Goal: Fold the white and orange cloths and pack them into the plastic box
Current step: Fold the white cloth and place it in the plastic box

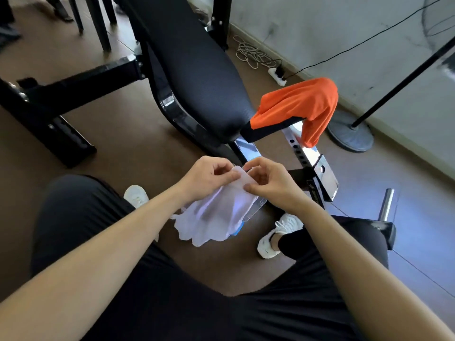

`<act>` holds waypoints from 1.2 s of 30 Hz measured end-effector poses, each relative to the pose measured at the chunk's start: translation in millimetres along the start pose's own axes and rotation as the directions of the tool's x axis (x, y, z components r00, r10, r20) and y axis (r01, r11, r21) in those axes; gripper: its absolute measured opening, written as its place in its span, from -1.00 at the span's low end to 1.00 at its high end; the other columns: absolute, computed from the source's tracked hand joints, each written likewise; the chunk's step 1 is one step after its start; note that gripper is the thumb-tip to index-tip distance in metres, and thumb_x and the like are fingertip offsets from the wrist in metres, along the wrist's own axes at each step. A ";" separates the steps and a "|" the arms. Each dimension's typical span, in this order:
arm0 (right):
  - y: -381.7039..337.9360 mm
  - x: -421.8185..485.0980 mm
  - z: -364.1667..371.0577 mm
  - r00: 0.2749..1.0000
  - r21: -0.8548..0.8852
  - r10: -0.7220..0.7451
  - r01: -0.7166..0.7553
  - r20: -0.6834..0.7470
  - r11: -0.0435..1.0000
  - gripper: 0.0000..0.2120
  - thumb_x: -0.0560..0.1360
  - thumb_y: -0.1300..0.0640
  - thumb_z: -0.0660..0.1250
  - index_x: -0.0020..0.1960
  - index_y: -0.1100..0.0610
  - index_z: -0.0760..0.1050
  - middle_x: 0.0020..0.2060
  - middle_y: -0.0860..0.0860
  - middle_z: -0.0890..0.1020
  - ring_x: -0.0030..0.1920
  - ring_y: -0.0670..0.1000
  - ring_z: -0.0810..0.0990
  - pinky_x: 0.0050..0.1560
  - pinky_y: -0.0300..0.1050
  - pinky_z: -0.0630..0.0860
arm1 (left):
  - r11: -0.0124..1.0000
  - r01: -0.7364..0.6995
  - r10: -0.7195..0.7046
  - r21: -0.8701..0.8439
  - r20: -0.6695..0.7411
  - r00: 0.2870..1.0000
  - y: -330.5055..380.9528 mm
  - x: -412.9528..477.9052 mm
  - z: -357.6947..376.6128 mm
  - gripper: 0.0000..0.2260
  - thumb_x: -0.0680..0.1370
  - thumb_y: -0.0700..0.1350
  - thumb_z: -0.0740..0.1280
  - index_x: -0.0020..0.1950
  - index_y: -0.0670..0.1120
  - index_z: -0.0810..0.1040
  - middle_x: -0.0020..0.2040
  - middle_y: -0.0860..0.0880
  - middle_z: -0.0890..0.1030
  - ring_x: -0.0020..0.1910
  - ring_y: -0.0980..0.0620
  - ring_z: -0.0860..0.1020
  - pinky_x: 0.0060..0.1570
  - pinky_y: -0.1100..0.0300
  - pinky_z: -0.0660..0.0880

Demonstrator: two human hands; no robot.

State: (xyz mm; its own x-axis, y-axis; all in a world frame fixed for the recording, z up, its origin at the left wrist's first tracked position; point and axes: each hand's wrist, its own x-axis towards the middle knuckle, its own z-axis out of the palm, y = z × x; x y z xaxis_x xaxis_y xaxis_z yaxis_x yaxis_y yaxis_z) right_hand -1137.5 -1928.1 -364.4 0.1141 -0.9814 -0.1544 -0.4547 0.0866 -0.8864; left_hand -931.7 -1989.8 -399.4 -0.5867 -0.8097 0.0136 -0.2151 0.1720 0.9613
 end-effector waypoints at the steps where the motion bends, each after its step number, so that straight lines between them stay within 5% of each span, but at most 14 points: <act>1: 2.2 -1.2 2.9 1.000 -0.028 0.012 -0.011 0.022 1.000 -0.69 0.43 0.35 0.48 0.13 0.13 0.57 -0.14 0.13 0.72 -0.16 0.10 0.69 -0.06 0.04 0.62 | 0.998 -0.019 0.018 -0.053 -0.014 1.000 1.6 -2.2 -1.8 -0.86 0.60 -0.04 0.42 -0.12 -0.06 0.67 -0.26 -0.07 0.62 -0.26 0.12 0.51 -0.18 0.09 0.50; 5: 26.3 -6.5 17.0 0.989 -0.051 0.108 -0.104 0.098 0.993 -0.84 0.47 0.23 0.50 0.05 0.17 0.64 -0.10 0.16 0.72 -0.09 0.20 0.70 0.04 0.08 0.63 | 0.982 -0.078 0.052 -0.174 -0.153 0.987 7.2 -10.5 -11.2 -0.87 0.63 -0.08 0.37 -0.12 0.01 0.63 -0.31 0.13 0.54 -0.29 0.20 0.45 -0.24 0.35 0.41; 12: 65.4 -20.4 40.1 0.963 -0.061 0.244 -0.238 0.117 0.969 -0.87 0.56 0.11 0.43 0.01 0.17 0.62 -0.05 0.09 0.69 -0.04 0.00 0.65 0.04 -0.16 0.55 | 0.942 -0.072 -0.077 -0.328 -0.419 0.905 -2.3 -18.5 -36.6 -0.79 0.68 -0.08 0.29 -0.14 -0.04 0.58 -0.30 0.13 0.51 -0.26 0.19 0.45 -0.19 0.31 0.43; 17: 69.0 -18.0 37.9 0.967 0.036 0.256 -0.255 -0.012 0.966 -0.86 0.63 0.03 0.31 0.02 0.10 0.50 -0.08 0.05 0.67 -0.13 -0.04 0.65 -0.06 -0.12 0.59 | 0.915 -0.018 -0.191 -0.404 -0.473 0.860 -16.7 -19.6 -49.4 -0.70 0.68 -0.05 0.28 -0.24 0.03 0.60 -0.30 0.11 0.52 -0.27 0.16 0.47 -0.23 0.28 0.45; 21: 60.1 -25.2 33.1 0.976 0.117 0.219 -0.219 0.019 0.969 -0.77 0.57 -0.05 0.40 0.10 0.09 0.60 -0.07 0.05 0.70 -0.11 0.01 0.70 -0.02 -0.02 0.65 | 0.880 -0.001 -0.290 -0.474 -0.539 0.791 -31.8 -12.2 -63.8 -0.70 0.63 0.04 0.34 -0.30 0.06 0.63 -0.24 0.02 0.49 -0.18 0.05 0.44 -0.12 0.12 0.41; 23: 56.2 -31.3 27.8 0.974 0.126 0.197 -0.210 0.113 0.969 -0.70 0.48 -0.02 0.51 0.08 0.17 0.64 -0.07 0.11 0.72 -0.07 0.08 0.72 0.01 0.01 0.63 | 0.876 0.035 -0.331 -0.481 -0.548 0.768 -39.6 -9.1 -67.3 -0.71 0.59 0.08 0.37 -0.31 0.07 0.64 -0.22 0.02 0.50 -0.12 0.00 0.43 -0.05 0.07 0.41; 27: 68.7 -40.0 16.8 0.946 -0.070 0.229 -0.218 0.231 0.973 -0.92 0.44 0.15 0.56 -0.20 0.04 0.68 -0.32 -0.10 0.66 -0.30 -0.16 0.60 -0.19 -0.24 0.52 | 0.840 0.046 -0.421 -0.541 -0.596 0.684 -49.3 -7.4 -79.0 -0.76 0.56 0.11 0.40 -0.28 0.09 0.67 -0.08 -0.05 0.56 0.01 -0.04 0.51 0.08 0.03 0.51; 33: 109.4 -33.0 7.7 0.955 -0.141 0.292 -0.282 0.058 0.949 -0.77 0.50 0.15 0.46 -0.18 0.27 0.48 -0.33 0.01 0.50 -0.31 -0.09 0.48 -0.15 -0.15 0.44 | 0.843 0.030 -0.415 -0.536 -0.615 0.670 -59.8 -9.1 -93.0 -0.76 0.56 0.11 0.42 -0.26 0.05 0.65 -0.14 0.01 0.57 -0.04 0.01 0.52 0.01 0.12 0.52; 36: 120.3 -31.4 9.0 0.957 -0.135 0.289 -0.283 0.021 0.950 -0.87 0.48 0.24 0.47 -0.06 0.28 0.55 -0.25 0.07 0.62 -0.24 -0.03 0.57 -0.11 -0.14 0.53 | 0.845 0.021 -0.414 -0.535 -0.628 0.659 -63.6 -12.3 -97.8 -0.78 0.59 0.09 0.39 -0.21 0.04 0.61 -0.13 0.03 0.58 -0.07 0.05 0.55 -0.01 0.15 0.56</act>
State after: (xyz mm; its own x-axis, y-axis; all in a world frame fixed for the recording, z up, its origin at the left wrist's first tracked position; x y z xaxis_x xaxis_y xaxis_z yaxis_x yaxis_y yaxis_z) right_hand -1187.9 -1885.4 -470.1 -0.0035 -0.9109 -0.4127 -0.5832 0.3371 -0.7391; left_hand -834.5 -2045.6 -433.9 0.1926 -0.9572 -0.2161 0.2239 -0.1716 0.9594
